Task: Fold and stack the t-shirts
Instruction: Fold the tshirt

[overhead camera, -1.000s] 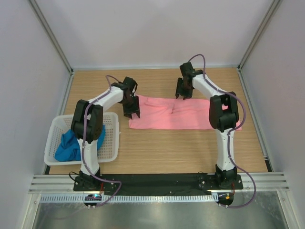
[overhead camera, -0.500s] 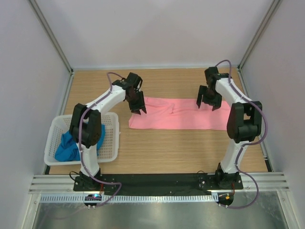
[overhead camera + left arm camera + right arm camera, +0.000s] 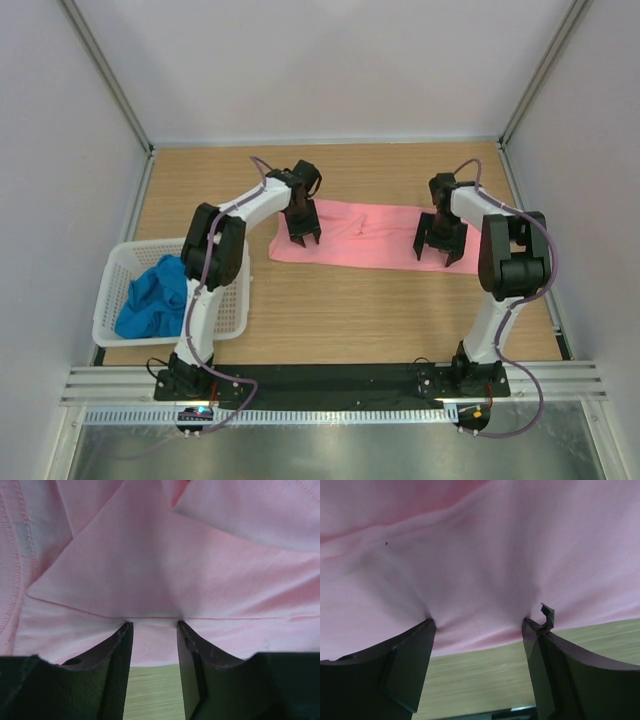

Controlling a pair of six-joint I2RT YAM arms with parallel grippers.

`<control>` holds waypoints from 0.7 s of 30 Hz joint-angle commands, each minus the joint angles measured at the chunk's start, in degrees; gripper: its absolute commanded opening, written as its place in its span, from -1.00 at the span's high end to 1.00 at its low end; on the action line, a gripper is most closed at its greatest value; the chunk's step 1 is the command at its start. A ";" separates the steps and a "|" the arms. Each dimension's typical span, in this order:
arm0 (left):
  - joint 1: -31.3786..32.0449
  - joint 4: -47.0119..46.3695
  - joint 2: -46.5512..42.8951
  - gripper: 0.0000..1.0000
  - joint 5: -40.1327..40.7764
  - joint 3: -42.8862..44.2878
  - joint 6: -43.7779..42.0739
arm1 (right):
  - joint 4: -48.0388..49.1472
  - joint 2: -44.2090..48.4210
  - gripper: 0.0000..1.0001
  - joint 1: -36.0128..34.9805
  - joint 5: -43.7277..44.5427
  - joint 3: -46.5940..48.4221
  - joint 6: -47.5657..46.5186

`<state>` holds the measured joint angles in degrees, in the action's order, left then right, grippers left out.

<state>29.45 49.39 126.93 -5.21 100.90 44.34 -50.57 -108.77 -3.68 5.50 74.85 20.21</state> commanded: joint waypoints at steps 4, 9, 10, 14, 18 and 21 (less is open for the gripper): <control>-0.45 4.84 6.21 0.13 8.28 7.72 -4.17 | 6.16 6.37 -0.57 -0.09 -0.90 -11.99 8.00; -2.38 8.88 13.85 0.09 12.41 18.25 -9.96 | 7.76 9.19 -0.61 -7.03 -4.79 -20.08 12.65; -2.90 9.23 15.26 0.08 12.51 22.11 -12.49 | 8.37 9.45 -0.61 -8.61 -7.67 -20.96 13.71; -5.28 11.60 22.29 0.01 12.77 34.68 -19.00 | 10.66 11.56 -0.61 -17.64 -16.82 -25.36 19.16; -6.34 9.08 26.52 -0.21 9.97 41.48 -24.81 | 12.24 12.44 -0.61 -26.45 -25.86 -22.48 21.54; -6.51 4.85 25.03 -0.32 9.61 40.87 -26.58 | 11.37 13.93 -0.64 -28.48 -26.85 -16.61 21.63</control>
<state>23.86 58.35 149.64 2.57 141.62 23.83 -40.97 -94.63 -30.76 -13.82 54.17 38.68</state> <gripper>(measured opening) 0.643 0.813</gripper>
